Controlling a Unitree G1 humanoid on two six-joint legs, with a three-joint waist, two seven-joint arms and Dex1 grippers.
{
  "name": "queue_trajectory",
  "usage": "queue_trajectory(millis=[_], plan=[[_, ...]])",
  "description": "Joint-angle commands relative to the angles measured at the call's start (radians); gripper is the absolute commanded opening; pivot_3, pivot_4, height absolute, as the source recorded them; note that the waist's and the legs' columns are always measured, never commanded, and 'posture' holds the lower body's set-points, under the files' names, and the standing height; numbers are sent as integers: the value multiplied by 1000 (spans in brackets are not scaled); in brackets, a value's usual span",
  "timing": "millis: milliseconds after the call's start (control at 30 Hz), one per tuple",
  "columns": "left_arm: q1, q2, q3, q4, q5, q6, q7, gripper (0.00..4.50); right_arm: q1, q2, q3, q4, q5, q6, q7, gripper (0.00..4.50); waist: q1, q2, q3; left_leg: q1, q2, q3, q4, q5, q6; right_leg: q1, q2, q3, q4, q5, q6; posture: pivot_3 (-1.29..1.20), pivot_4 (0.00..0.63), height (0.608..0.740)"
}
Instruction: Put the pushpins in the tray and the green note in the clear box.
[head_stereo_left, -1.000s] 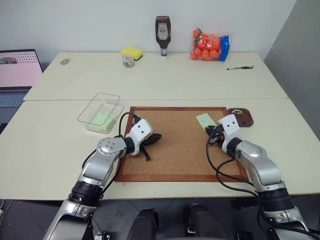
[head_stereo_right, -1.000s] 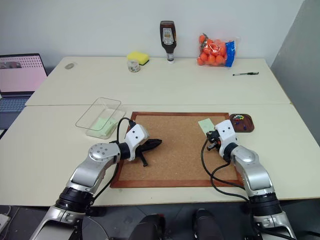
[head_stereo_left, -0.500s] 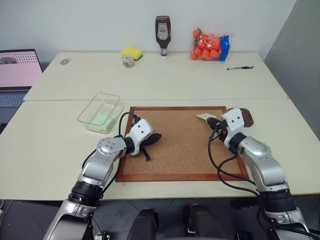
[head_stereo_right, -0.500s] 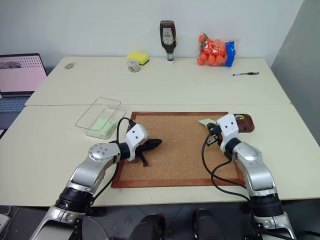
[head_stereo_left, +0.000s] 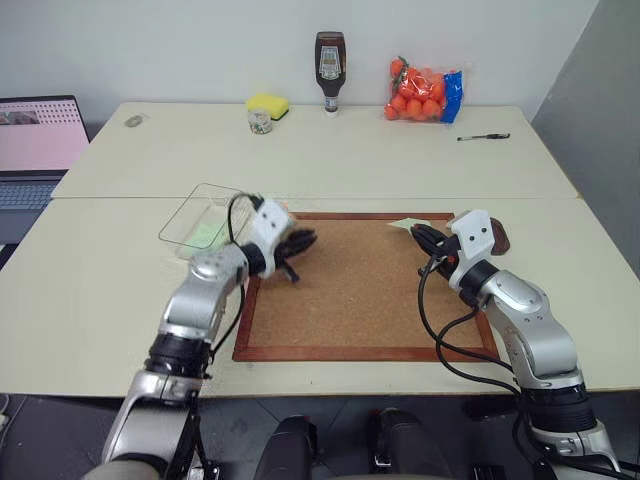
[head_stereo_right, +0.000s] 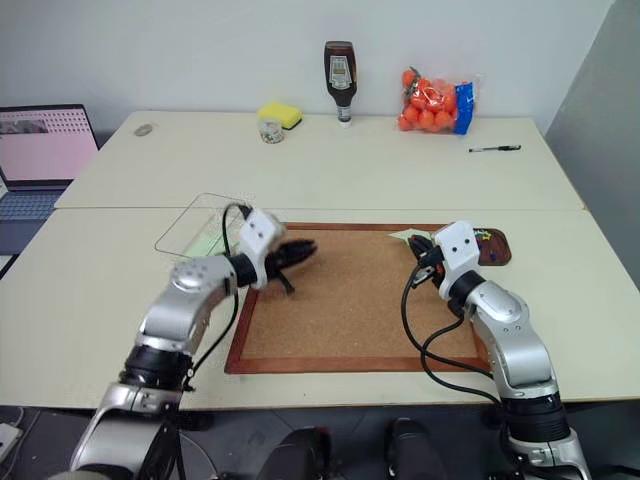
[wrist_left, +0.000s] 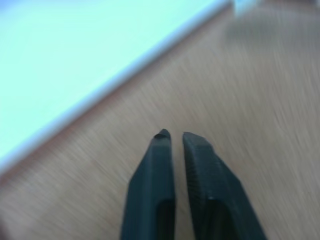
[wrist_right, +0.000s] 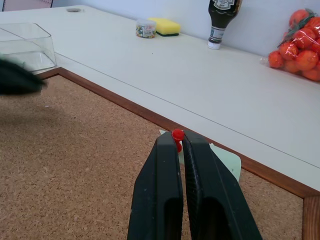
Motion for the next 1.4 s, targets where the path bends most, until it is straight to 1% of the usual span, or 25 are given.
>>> queue_trajectory(millis=[33,133,267,333,367,433,467,567,767,933,1000,1067,1133,1267,1400], plan=[[-35,-25,-5,-33,-45,-69,-60,1438,-24,0,-9,-47,21,16,4,0,0,0,0,0,0,1,0,0,0,0,0,1,-1,0,0,0,150,740],[-65,-40,-40,-19,-47,-128,-125,1998,-34,6,-9,-65,39,47,7,0,2,0,0,0,0,4,0,0,0,0,-1,3,-2,0,1,0,150,740],[-125,-76,-70,55,-37,-214,-177,2767,-44,4,4,-98,60,93,20,0,9,0,0,-2,0,4,0,0,0,-2,-1,3,-2,0,1,0,150,740],[-168,-97,-81,125,-9,-263,-170,3252,-50,5,6,-120,81,128,22,0,10,0,0,-2,0,4,0,0,0,-2,0,3,-2,0,1,0,150,740],[-185,-103,-88,156,2,-284,-174,3383,-51,5,7,-131,88,143,24,0,10,0,0,-2,0,4,0,0,0,-2,0,3,-1,0,1,0,150,740],[-209,-105,-118,209,34,-338,-200,3805,-56,6,7,-149,101,170,22,0,8,0,0,-1,0,4,1,0,0,-2,0,3,-1,0,1,0,150,740],[-217,-103,-136,233,53,-380,-218,3912,-57,6,6,-158,108,183,20,0,7,0,0,-1,0,4,0,0,0,-2,0,3,-1,0,1,0,150,740],[-242,-107,-171,313,105,-495,-237,3912,-63,8,4,-178,123,214,17,0,8,0,0,-1,0,5,0,0,0,-2,1,3,-1,0,1,0,150,740],[-302,-123,-203,467,174,-666,-236,3912,-76,10,-2,-208,150,264,11,0,9,0,0,-3,0,5,1,0,0,-3,1,3,-1,0,1,0,150,740],[-337,-148,-201,558,203,-732,-209,3912,-80,9,-4,-223,165,287,9,0,9,0,0,-3,0,5,1,0,0,-3,2,3,-1,0,1,0,150,740],[-354,-161,-201,601,224,-762,-175,3912,-82,10,-4,-231,175,298,8,0,9,0,0,-4,0,5,1,0,0,-3,2,3,-1,0,1,0,150,740],[-364,-170,-199,632,236,-782,-159,3556,-84,10,-4,-236,183,307,6,0,9,0,0,-4,0,5,1,0,0,-3,2,2,-1,0,2,0,150,740],[-370,-176,-199,652,245,-800,-153,3322,-86,11,-5,-238,188,312,5,0,8,0,0,-4,-1,5,1,0,0,-3,2,2,-1,0,2,0,150,740],[-377,-183,-200,680,248,-820,-166,2505,-87,11,-6,-241,193,318,2,0,8,0,0,-4,0,5,1,0,0,-3,3,2,-1,0,2,0,150,740],[-376,-186,-198,695,247,-822,-177,1868,-86,11,-5,-242,200,321,-2,0,8,0,0,-4,0,5,1,0,0,-3,3,2,-1,0,2,0,150,740]])
